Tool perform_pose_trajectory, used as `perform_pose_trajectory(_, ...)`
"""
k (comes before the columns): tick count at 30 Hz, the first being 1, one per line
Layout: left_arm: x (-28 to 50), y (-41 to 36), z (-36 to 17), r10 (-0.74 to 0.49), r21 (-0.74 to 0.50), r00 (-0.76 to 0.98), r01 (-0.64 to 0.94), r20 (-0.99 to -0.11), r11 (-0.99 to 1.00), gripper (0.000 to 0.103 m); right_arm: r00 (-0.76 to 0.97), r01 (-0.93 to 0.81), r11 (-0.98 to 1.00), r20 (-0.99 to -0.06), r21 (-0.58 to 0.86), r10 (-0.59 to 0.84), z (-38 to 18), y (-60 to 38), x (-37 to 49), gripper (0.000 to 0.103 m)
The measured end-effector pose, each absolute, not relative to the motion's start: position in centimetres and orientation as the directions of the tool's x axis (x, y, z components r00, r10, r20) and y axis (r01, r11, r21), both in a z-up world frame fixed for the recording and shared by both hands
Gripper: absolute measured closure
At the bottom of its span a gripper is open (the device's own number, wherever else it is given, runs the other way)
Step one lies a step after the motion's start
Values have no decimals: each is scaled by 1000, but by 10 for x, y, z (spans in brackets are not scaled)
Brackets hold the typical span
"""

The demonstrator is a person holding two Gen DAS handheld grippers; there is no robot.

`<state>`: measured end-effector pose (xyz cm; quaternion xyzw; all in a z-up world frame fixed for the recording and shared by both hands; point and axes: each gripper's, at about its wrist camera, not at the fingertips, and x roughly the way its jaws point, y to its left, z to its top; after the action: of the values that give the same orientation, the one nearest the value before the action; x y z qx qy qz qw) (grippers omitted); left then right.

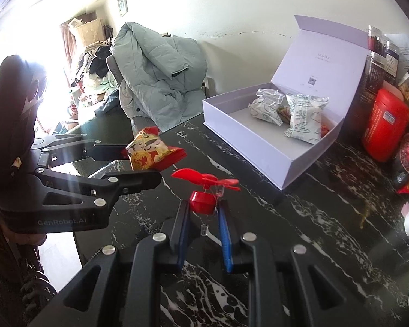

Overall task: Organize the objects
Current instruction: 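Carry the candy packet left and red fan right toward the white box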

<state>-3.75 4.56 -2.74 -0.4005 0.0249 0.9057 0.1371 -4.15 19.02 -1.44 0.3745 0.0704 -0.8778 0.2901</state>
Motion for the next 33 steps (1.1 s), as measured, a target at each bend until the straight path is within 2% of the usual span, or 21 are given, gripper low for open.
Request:
perform_pose_trajectory(14, -63, 95, -25, 293, -74, -596, -363, -748, -929, 53, -596, 486, -870, -694, 89, -404, -8, 235, -49, 83)
perform_pose_trajectory(33, -136, 100, -18, 295, -68, -577, -381, -762, -922, 53, -599, 489, -868, -691, 83, -404, 3, 236, -120, 83)
